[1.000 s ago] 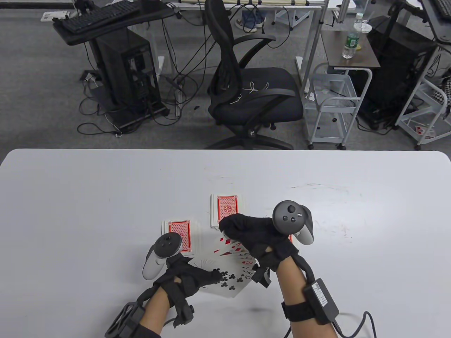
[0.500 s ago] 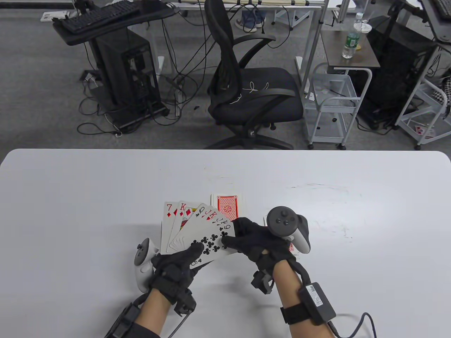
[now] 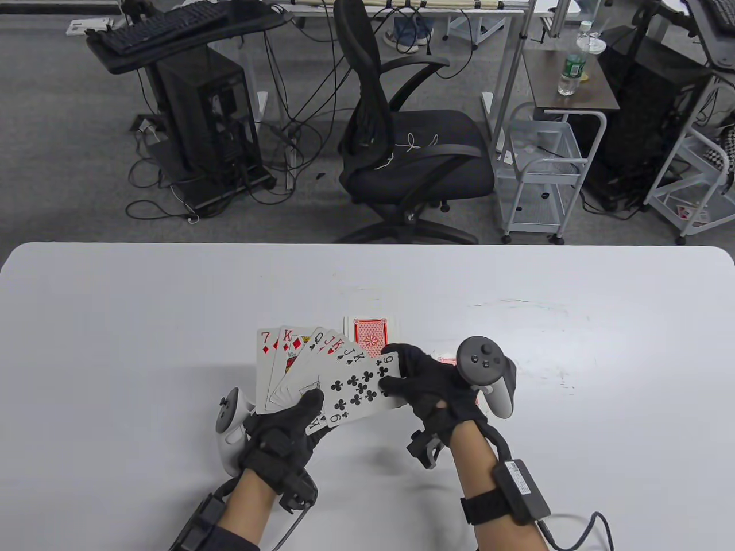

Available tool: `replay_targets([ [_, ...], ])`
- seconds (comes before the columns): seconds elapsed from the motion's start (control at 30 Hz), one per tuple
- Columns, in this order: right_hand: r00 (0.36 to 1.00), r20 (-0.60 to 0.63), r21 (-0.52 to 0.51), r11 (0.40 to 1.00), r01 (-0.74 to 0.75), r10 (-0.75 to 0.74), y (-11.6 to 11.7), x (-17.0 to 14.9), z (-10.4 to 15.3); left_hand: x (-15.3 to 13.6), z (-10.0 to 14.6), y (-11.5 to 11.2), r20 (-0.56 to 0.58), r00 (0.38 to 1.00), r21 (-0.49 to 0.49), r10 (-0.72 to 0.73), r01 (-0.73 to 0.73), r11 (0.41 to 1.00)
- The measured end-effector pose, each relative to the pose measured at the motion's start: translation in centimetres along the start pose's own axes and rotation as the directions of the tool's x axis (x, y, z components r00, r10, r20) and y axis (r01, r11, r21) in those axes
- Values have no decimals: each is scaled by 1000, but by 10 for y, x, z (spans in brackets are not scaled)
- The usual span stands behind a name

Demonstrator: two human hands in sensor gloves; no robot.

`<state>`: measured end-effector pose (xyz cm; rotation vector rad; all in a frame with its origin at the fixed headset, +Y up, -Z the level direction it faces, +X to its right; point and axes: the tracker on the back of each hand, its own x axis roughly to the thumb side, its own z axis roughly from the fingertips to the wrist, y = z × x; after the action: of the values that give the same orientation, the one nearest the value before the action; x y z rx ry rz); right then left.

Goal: Four-player card dealing with fan arrangement

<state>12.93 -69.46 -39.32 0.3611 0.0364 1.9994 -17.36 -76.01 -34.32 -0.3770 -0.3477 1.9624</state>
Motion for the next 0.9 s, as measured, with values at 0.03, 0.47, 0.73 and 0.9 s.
replay_targets([
  [0.03,1000,11,-47,999,1,0,-7,1,1,0,0,1,-15,1000,-4,-20,20,1000],
  [0.47,931,365,-209,974,92,-10,-46,51,16,-14,-12,-24,-182,888,-281,-423,366,887],
  [0.73,919,394,-223,969,105,-9,-52,57,18,-17,-14,-30,-199,810,-371,-551,458,807],
  [0.9,924,368,-134,989,-62,108,-37,59,14,-13,-14,-28,-199,836,-333,-511,432,838],
])
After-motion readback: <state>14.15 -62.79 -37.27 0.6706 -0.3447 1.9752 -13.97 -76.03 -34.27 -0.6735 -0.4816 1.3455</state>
